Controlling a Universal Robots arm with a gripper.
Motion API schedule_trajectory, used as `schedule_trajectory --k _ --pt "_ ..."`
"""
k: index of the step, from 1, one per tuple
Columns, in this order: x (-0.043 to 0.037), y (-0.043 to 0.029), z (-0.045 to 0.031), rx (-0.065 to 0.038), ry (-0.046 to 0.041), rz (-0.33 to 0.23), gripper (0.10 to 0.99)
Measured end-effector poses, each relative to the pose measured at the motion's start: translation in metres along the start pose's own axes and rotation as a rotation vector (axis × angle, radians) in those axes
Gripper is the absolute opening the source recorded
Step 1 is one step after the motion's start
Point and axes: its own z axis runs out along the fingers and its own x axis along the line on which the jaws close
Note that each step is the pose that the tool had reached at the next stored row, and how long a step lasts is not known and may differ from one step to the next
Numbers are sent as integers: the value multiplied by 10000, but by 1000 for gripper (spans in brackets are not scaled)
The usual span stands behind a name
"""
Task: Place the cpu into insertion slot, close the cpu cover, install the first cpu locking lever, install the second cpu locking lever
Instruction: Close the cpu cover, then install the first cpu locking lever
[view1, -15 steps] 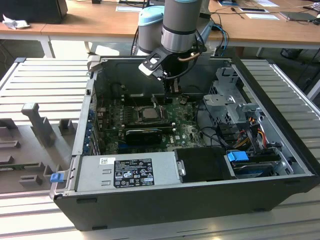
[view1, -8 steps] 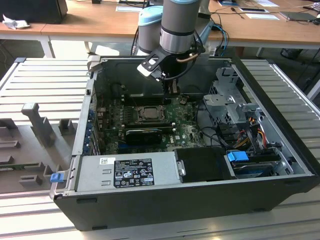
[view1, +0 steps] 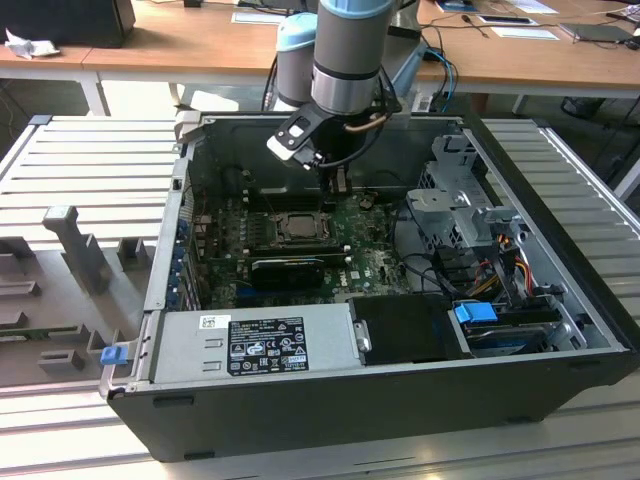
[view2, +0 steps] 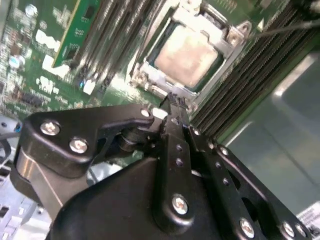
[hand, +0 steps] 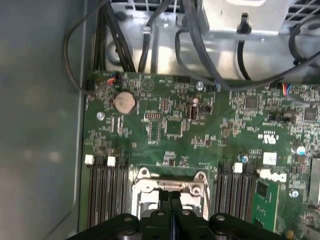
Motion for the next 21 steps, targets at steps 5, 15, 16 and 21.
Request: schedule_trajectory --k 5,15,16,21 --pt "14 -230 9 -3 2 -13 106" --pt "21 -342 10 -3 2 -15 106" --pt "21 -343 3 -1 -1 -13 106" --pt "22 -344 -35 1 -59 -11 106"
